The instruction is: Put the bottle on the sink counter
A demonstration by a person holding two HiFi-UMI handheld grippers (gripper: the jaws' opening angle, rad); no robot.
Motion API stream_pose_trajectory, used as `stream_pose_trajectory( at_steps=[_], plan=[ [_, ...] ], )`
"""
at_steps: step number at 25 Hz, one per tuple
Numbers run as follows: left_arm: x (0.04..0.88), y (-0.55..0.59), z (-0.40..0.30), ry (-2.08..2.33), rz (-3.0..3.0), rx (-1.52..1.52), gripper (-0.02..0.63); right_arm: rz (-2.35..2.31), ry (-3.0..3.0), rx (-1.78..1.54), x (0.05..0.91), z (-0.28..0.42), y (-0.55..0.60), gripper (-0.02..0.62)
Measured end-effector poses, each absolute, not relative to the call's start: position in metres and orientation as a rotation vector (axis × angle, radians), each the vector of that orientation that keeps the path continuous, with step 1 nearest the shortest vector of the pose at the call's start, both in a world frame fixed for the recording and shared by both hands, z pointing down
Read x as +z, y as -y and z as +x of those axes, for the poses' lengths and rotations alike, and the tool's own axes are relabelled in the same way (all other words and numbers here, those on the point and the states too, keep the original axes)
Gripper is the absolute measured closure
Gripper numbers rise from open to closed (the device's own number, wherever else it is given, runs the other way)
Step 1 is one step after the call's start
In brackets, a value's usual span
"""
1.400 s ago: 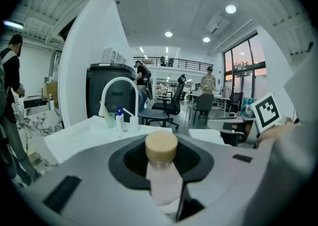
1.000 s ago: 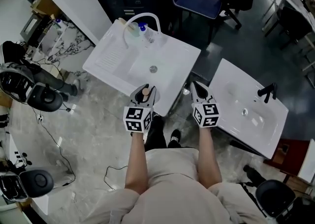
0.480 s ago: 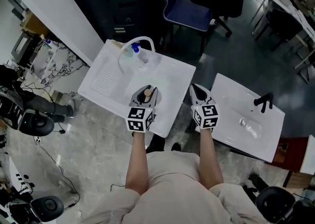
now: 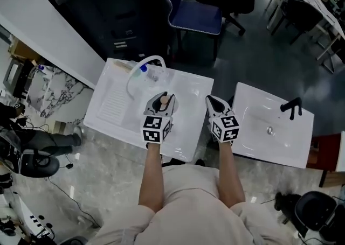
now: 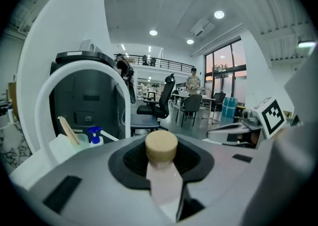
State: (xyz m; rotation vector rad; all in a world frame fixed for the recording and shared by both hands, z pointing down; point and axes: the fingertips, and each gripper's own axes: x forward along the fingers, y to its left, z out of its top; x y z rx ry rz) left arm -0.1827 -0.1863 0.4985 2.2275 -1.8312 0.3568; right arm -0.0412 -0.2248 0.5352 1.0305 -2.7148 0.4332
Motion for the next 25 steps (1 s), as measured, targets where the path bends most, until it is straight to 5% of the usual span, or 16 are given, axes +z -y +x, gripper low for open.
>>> stream_pose_trajectory(
  at_steps=[25],
  plan=[
    [0.581,0.273,-0.179,1.576,2.412,0.478,0.495,1.206,2.502,0.54,0.596,-0.045,0.21,0.591]
  ],
)
